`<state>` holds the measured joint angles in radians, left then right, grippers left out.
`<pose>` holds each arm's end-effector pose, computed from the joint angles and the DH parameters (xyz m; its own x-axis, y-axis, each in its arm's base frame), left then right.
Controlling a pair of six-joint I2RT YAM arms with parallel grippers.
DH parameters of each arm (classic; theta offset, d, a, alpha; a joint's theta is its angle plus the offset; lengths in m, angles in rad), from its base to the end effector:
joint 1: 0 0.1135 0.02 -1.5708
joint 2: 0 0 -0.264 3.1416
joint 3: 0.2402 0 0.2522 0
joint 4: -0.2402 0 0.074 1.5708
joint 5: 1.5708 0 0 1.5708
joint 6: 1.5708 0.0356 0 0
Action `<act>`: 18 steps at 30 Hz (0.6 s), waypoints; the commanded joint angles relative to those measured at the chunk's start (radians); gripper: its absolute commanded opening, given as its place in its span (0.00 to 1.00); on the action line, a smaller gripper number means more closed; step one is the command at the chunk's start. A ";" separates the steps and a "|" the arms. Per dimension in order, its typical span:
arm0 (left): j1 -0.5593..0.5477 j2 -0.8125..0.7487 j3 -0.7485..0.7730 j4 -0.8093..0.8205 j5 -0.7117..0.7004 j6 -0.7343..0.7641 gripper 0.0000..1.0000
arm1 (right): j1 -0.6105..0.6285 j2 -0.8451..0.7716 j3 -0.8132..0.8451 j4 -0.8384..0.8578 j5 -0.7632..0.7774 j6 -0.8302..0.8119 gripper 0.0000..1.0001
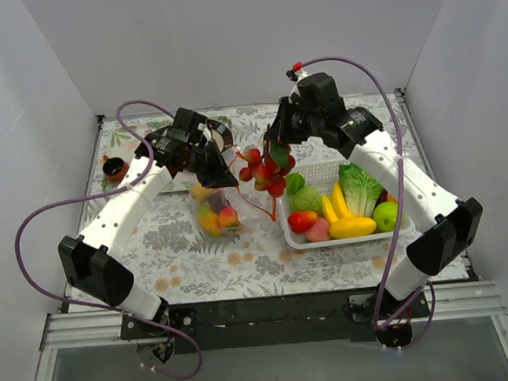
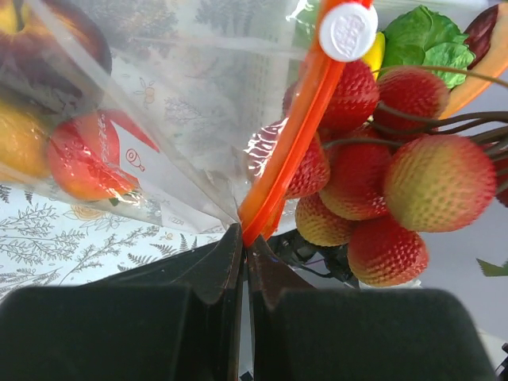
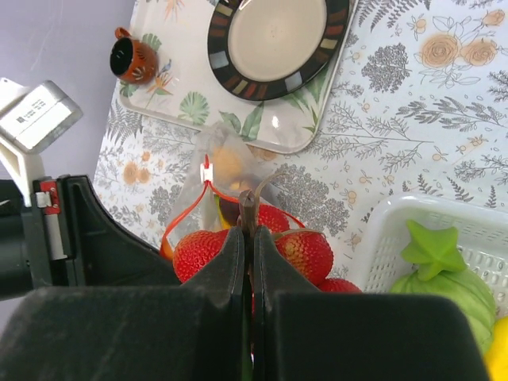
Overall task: Place the food in the zip-top bag and seal the zipper
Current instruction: Place the fake fruit in the zipper food storage bag.
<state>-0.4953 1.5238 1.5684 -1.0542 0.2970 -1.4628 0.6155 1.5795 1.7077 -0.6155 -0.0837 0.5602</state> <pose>0.2653 -0.1551 0.3566 -0.6684 -0.7194 0.1890 -0.6768 0.4828 -0.5558 0.2876 0.2070 0.4171 -0.6616 0.1806 -0.7277 -0.3353 0.7968 0.5027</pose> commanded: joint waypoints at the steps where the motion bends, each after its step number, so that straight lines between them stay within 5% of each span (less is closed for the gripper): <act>1: -0.009 -0.034 0.036 0.005 0.042 0.010 0.00 | 0.059 -0.027 0.061 0.023 0.073 0.035 0.01; 8: -0.009 -0.010 0.068 0.013 0.054 -0.007 0.00 | 0.104 -0.033 -0.005 0.089 0.044 0.109 0.01; 18: -0.009 -0.016 0.087 0.013 0.073 -0.011 0.00 | 0.142 -0.055 -0.042 0.063 0.289 0.096 0.01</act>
<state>-0.4999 1.5246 1.6039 -1.0527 0.3309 -1.4689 0.7319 1.5768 1.6844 -0.5964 0.0799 0.6456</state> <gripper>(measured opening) 0.018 0.044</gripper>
